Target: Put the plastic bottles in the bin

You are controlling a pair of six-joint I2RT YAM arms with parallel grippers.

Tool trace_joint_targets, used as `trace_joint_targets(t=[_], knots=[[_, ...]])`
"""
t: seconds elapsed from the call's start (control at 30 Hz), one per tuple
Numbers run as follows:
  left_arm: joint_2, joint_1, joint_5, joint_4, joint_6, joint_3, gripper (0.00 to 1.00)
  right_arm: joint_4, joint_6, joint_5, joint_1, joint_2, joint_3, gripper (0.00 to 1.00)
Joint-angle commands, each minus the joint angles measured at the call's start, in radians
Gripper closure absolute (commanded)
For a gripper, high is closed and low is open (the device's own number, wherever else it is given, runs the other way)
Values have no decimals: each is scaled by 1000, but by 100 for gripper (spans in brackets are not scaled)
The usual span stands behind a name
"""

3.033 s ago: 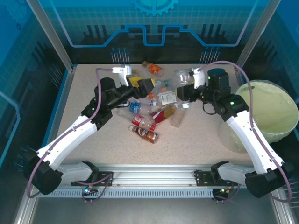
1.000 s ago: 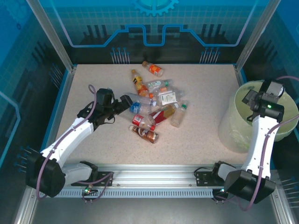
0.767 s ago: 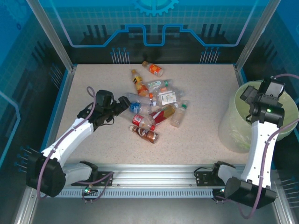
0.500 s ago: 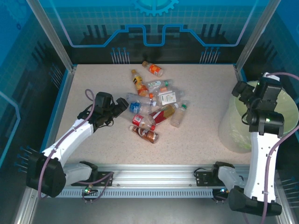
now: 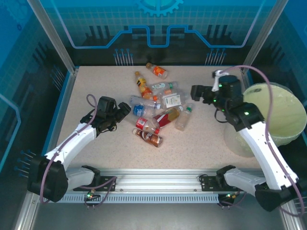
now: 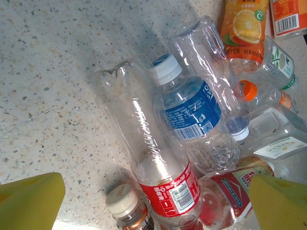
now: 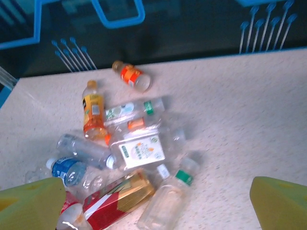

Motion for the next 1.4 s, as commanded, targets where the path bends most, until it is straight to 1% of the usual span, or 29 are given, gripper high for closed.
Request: trace_joint_targets(t=[0.0, 0.1, 0.17, 0.33, 0.4, 0.43, 0.53, 0.7, 0.77, 0.83, 0.9, 0.97, 1.1, 1.3, 1.37], knots=[[15, 10, 36, 18, -20, -13, 1, 77, 151, 112, 55, 55, -95, 0], [22, 11, 47, 22, -16, -10, 1, 130, 216, 132, 62, 121, -177, 0], [27, 11, 51, 16, -10, -3, 1, 126, 248, 149, 62, 172, -198, 0], [45, 11, 65, 13, 6, 4, 1, 155, 298, 120, 69, 285, -254, 0], [57, 12, 74, 18, 4, 6, 1, 176, 296, 96, 70, 329, -267, 0], [63, 12, 82, 23, 2, 5, 1, 202, 274, 60, 70, 355, -271, 0], [84, 12, 97, 37, -2, 7, 1, 209, 256, 13, 70, 422, -256, 2], [110, 12, 112, 31, 7, 26, 1, 235, 260, -7, 73, 508, -259, 4], [110, 11, 115, 32, 7, 26, 1, 238, 271, 11, 73, 527, -272, 7], [107, 12, 113, 31, 6, 24, 1, 240, 278, 31, 73, 532, -291, 11], [104, 12, 111, 29, 4, 22, 1, 254, 274, 38, 71, 522, -314, 18], [102, 11, 110, 27, 6, 20, 1, 249, 262, 46, 66, 516, -325, 22], [104, 12, 110, 26, 6, 19, 1, 222, 242, 63, 53, 532, -320, 22], [109, 12, 116, 33, 1, 15, 1, 228, 141, 56, 44, 601, -270, 19], [109, 11, 121, 36, 1, 14, 1, 217, 116, 66, 39, 628, -251, 21]])
